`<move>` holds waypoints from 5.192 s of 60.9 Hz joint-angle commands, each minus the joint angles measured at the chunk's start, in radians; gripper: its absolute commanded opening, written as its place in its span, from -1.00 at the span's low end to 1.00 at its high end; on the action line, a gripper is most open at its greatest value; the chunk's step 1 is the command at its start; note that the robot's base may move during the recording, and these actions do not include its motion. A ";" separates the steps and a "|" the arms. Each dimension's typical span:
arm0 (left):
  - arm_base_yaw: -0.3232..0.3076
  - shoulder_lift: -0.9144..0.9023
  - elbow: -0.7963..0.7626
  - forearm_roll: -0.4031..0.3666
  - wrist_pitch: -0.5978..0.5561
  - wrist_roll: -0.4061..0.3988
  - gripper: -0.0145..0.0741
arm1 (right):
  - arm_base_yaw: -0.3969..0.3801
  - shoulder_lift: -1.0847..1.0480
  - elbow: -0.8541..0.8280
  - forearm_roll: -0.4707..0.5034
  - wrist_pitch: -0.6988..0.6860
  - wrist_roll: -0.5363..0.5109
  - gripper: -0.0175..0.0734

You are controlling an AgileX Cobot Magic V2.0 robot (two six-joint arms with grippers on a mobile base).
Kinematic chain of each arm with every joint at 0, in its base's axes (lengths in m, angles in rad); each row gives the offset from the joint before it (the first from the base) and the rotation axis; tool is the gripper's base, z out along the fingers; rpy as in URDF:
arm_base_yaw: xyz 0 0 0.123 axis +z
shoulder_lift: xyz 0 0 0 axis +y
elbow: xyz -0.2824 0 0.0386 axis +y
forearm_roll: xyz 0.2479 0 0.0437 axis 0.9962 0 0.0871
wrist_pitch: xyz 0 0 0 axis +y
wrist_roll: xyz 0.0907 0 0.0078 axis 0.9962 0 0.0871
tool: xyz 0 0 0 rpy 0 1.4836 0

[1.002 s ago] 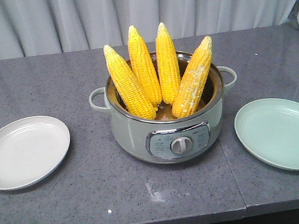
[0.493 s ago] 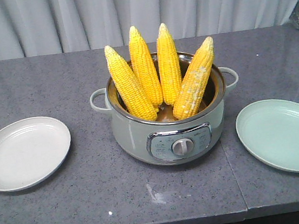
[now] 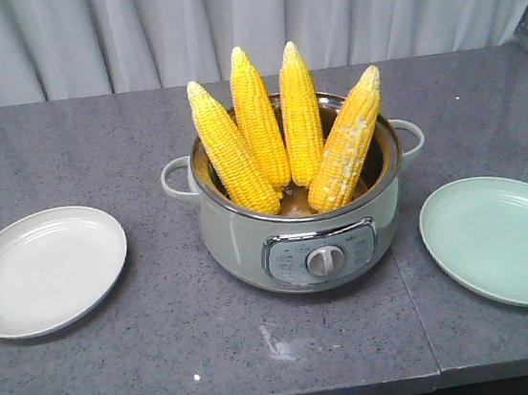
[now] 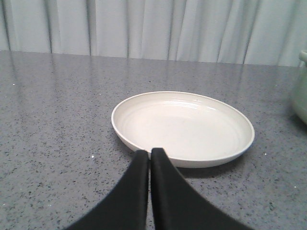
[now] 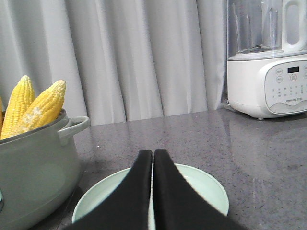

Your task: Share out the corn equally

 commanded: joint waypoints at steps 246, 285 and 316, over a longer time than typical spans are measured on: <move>-0.003 -0.005 -0.029 -0.282 -0.258 -0.137 -0.69 | -0.006 -0.006 0.018 0.130 -0.098 0.315 -0.62; -0.003 -0.005 -0.337 -0.269 -0.116 -0.398 -0.69 | -0.001 0.138 -0.484 0.077 0.251 0.129 -0.60; -0.003 0.231 -0.615 -0.453 0.277 0.059 -0.18 | -0.003 0.410 -0.687 0.730 0.365 -0.600 0.67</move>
